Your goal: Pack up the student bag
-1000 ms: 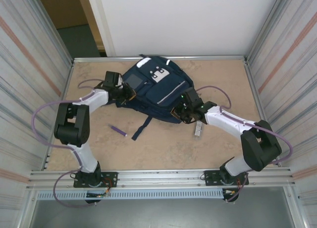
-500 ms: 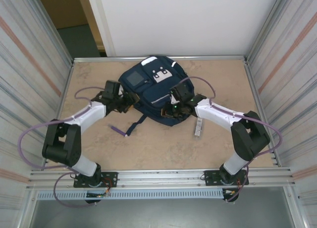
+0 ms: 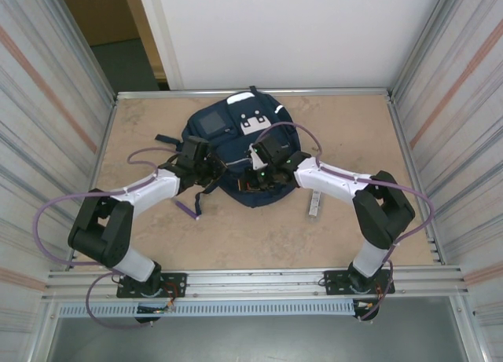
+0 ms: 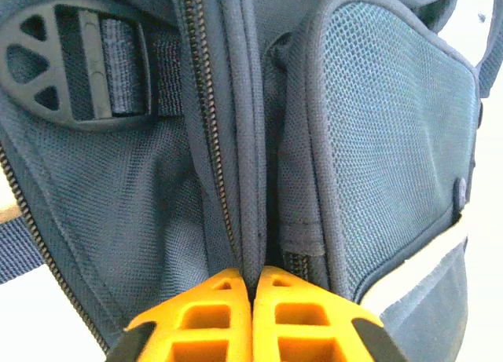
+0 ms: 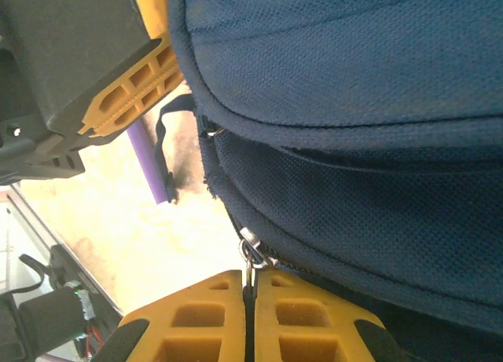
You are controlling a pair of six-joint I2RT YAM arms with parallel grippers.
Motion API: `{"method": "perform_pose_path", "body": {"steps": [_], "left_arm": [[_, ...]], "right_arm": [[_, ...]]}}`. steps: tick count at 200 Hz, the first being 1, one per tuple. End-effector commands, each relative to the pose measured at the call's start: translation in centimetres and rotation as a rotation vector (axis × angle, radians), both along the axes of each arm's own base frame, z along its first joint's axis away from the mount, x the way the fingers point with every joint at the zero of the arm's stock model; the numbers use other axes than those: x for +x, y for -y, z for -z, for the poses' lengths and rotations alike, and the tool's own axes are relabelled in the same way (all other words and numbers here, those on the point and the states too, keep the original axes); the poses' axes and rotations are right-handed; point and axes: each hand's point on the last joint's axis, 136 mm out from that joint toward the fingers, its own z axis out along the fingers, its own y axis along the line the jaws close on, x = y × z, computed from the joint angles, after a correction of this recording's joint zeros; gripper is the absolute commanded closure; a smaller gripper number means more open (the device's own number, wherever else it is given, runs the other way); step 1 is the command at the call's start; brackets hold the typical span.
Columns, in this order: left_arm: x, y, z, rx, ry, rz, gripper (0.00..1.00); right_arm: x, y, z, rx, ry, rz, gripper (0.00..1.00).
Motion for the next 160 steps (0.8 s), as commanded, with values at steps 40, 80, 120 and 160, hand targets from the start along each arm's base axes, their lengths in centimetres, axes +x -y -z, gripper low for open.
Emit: {"method": "perform_pose_path", "body": {"steps": [40, 80, 120, 160], "left_arm": [[3.1, -4.7, 0.2, 0.076, 0.039, -0.022, 1.0], [6.1, -5.5, 0.3, 0.041, 0.036, 0.093, 1.0], [11.3, -5.7, -1.4, -0.062, 0.05, 0.127, 0.8], [8.5, -8.1, -5.1, -0.042, 0.078, 0.015, 0.55]], "right_arm": [[1.2, 8.4, 0.6, -0.107, 0.051, 0.063, 1.0], [2.4, 12.3, 1.4, -0.146, 0.072, 0.112, 1.0], [2.8, 6.2, -0.5, -0.096, 0.141, 0.013, 1.0], [3.6, -3.1, -3.6, 0.035, 0.205, -0.053, 1.0]]}}
